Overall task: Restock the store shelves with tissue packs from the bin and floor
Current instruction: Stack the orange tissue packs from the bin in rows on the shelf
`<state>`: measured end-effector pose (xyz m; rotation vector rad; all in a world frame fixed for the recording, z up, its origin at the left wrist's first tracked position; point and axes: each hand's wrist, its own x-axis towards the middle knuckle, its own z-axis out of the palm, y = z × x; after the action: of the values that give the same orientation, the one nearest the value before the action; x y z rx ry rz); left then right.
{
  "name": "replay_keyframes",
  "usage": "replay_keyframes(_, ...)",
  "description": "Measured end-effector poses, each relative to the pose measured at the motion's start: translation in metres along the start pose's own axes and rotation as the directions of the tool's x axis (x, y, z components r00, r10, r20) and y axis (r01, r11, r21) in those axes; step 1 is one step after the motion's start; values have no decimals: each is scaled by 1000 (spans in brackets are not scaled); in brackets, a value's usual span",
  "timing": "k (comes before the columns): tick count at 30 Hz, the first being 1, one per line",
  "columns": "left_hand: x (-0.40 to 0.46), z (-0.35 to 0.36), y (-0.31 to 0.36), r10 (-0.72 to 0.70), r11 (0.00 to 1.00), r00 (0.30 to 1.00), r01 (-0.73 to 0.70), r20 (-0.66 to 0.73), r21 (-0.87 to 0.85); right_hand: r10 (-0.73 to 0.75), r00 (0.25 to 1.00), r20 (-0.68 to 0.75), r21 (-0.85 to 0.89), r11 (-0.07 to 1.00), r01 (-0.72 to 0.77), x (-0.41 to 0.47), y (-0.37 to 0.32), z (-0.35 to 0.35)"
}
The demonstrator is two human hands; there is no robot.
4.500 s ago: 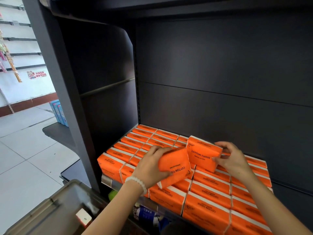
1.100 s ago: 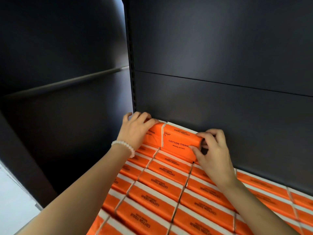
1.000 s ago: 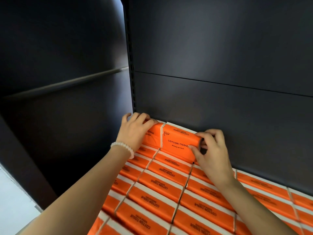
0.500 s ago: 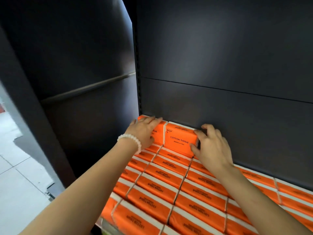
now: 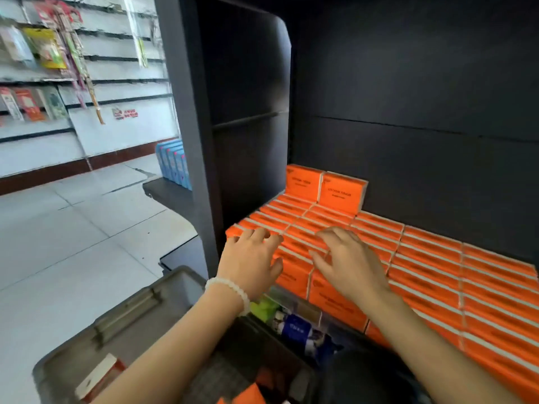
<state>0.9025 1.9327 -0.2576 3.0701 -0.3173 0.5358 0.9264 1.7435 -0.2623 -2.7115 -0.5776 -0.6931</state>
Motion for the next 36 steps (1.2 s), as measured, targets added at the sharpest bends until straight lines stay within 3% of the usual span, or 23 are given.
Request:
replay_keyframes(4, -75, 15, -19, -47, 999, 999, 46, -16, -18, -59, 998, 5, 48, 997, 59, -43, -37, 20)
replay_keyframes(8, -138, 35, -44, -182, 983, 983, 183, 13, -34, -120, 992, 39, 100, 988, 115, -75, -67, 47)
replay_keyframes(15, -229, 86, -91, -440, 889, 882, 454, 170, -54, -179, 959, 220, 178, 974, 141, -96, -93, 107)
replay_keyframes(19, -252, 119, -104, -576, 787, 779, 611, 248, -91, -151, 923, 354, 271, 961, 53, -91, -103, 132)
replay_keyframes(22, -251, 137, -108, -564, 789, 777, 607, 279, -94, -152, 875, 460, 326, 945, -7, -91, -113, 154)
replay_keyframes(27, -258, 163, -122, -612, 740, 679, 672, 406, -7, -266, 720, 640, 382, 924, 2, -105, -128, 205)
replay_keyframes(32, -261, 196, -126, -597, 710, 570, 703, 565, 41, -418, 422, 804, 414, 904, 105, -146, -138, 253)
replay_keyframes(36, -258, 235, -128, -549, 653, 433, 756, 715, 43, -457, 344, 820, 492, 870, -16, -157, -146, 273)
